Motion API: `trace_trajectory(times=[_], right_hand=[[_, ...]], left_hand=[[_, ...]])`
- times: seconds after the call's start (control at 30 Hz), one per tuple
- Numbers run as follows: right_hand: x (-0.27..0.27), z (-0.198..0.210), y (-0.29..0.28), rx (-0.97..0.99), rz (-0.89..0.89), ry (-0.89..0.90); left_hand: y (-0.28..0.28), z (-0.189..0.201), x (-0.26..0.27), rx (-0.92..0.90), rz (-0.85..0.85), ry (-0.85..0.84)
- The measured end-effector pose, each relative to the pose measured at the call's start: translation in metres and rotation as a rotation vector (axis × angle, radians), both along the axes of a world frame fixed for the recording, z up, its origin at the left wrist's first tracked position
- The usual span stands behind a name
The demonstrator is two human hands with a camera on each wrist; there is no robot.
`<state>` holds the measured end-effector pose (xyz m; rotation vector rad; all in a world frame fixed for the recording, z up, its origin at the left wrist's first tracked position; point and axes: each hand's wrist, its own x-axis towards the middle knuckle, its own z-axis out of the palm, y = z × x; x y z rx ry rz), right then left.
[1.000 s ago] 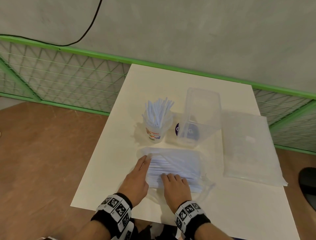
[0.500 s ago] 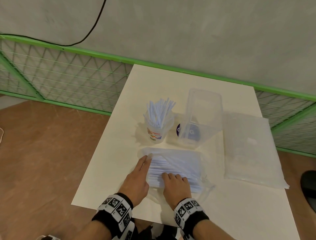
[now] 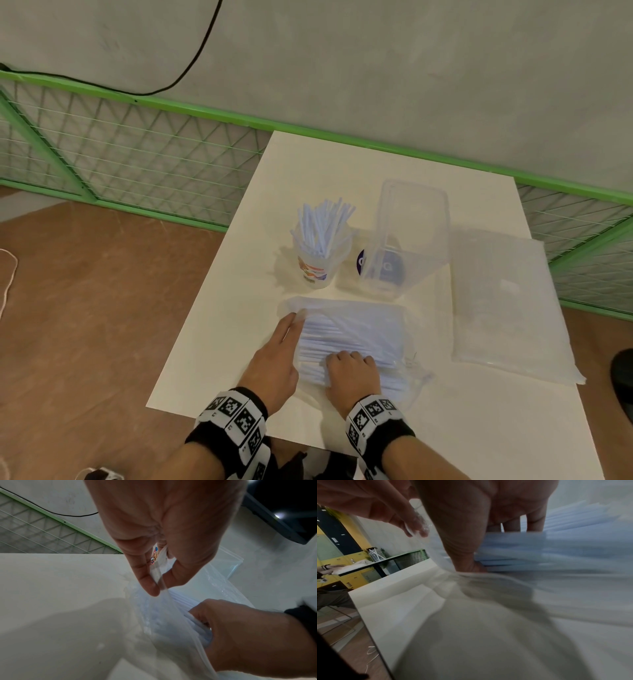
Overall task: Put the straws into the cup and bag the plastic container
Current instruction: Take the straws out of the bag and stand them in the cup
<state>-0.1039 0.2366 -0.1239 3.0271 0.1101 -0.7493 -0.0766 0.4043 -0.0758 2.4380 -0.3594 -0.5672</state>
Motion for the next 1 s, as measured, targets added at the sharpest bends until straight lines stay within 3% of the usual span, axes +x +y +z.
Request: trace_trajectory(times=[0.17, 0.4, 0.8, 0.93, 1.0], right_hand=[[-0.003, 0.004, 0.002, 0.015, 0.015, 0.023], [-0.014, 0.007, -0.002, 0.213, -0.012, -0.052], [-0.006, 0.008, -0.008, 0.133, 0.057, -0.031], [-0.007, 0.021, -0.014, 0.266, 0.029, -0.096], [-0.006, 0.032, -0.019, 0.485, -0.068, -0.094]], left_hand=[[0.001, 0.001, -0.002, 0.016, 0.004, 0.01], [-0.001, 0.004, 0.001, 0.039, 0.007, 0.008], [-0.002, 0.002, 0.003, 0.035, 0.017, 0.017], [-0.002, 0.001, 0.005, 0.022, 0.014, 0.018], [-0.002, 0.001, 0.006, 0.018, 0.016, 0.022]])
